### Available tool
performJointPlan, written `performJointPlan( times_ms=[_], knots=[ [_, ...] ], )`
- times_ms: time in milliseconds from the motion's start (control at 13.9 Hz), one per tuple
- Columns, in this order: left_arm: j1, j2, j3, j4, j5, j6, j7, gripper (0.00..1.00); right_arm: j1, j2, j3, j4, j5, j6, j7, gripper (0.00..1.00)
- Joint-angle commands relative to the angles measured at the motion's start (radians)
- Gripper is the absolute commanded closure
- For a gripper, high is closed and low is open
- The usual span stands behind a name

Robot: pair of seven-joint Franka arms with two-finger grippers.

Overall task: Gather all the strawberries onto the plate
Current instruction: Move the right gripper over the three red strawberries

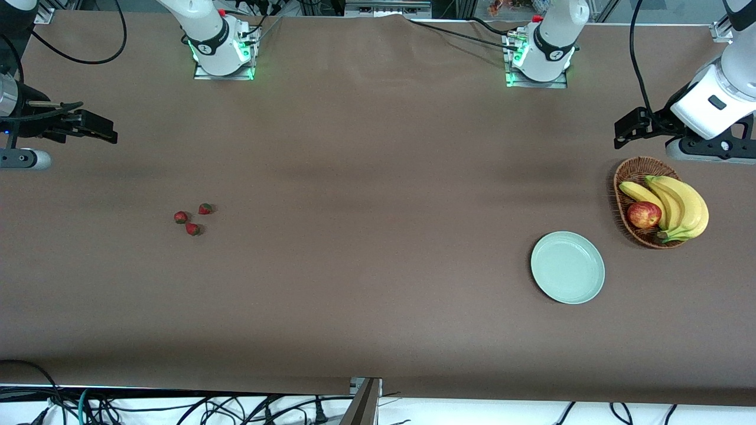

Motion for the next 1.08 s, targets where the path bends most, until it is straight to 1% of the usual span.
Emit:
performJointPlan(
  times_ms=[0, 288, 432, 504, 648, 865, 1009],
  knots=[
    [0.0, 0.01, -0.005, 0.029, 0.015, -0.023, 0.021, 0.0, -0.011, 0.004, 0.009, 0.014, -0.003, -0.005, -0.007, 0.0],
    [0.0, 0.01, -0.008, 0.029, 0.015, -0.023, 0.02, 0.0, -0.012, 0.006, 0.007, 0.014, -0.007, 0.002, -0.013, 0.0],
    [0.0, 0.01, -0.008, 0.029, 0.015, -0.023, 0.021, 0.0, -0.014, 0.024, 0.007, 0.004, -0.016, 0.013, -0.004, 0.0],
    [0.0, 0.01, -0.008, 0.029, 0.015, -0.023, 0.021, 0.0, -0.014, 0.056, 0.007, 0.006, -0.023, 0.014, -0.002, 0.0],
    [0.0, 0.01, -0.008, 0.029, 0.015, -0.024, 0.021, 0.0, -0.009, 0.09, 0.009, 0.001, -0.026, 0.062, -0.002, 0.0],
    [0.0, 0.01, -0.01, 0.03, 0.015, -0.029, 0.021, 0.0, -0.003, 0.182, 0.009, 0.003, -0.02, 0.093, -0.002, 0.0],
    [0.0, 0.024, -0.008, 0.053, 0.014, -0.029, 0.023, 0.0, -0.001, 0.251, 0.01, 0.001, -0.017, 0.126, -0.009, 0.0]
  ],
)
